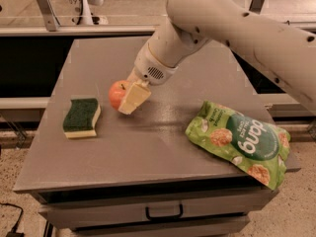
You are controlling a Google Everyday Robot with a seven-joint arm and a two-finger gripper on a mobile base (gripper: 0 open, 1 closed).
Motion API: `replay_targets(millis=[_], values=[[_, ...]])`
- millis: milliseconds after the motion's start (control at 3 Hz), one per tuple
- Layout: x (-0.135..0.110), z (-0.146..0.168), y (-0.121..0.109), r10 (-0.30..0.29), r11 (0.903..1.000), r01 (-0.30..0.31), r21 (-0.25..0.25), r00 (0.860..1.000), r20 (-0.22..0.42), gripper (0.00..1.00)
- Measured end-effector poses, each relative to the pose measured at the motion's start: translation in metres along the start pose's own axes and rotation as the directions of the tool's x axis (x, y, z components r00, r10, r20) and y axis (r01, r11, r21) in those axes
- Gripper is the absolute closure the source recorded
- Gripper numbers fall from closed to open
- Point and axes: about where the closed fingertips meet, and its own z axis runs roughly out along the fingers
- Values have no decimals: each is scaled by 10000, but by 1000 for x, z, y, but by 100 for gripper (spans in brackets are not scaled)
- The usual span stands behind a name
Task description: Move apple near sponge
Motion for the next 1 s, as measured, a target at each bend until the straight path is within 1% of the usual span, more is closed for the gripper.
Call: replay_targets(millis=[333, 667, 1000], values=[[6, 7, 3, -3, 9999, 3, -135, 10000, -31, 20], [8, 12, 4, -1, 9997, 2, -247, 10000, 5, 0], [8, 12, 4, -2, 9997, 2, -248, 10000, 5, 0]])
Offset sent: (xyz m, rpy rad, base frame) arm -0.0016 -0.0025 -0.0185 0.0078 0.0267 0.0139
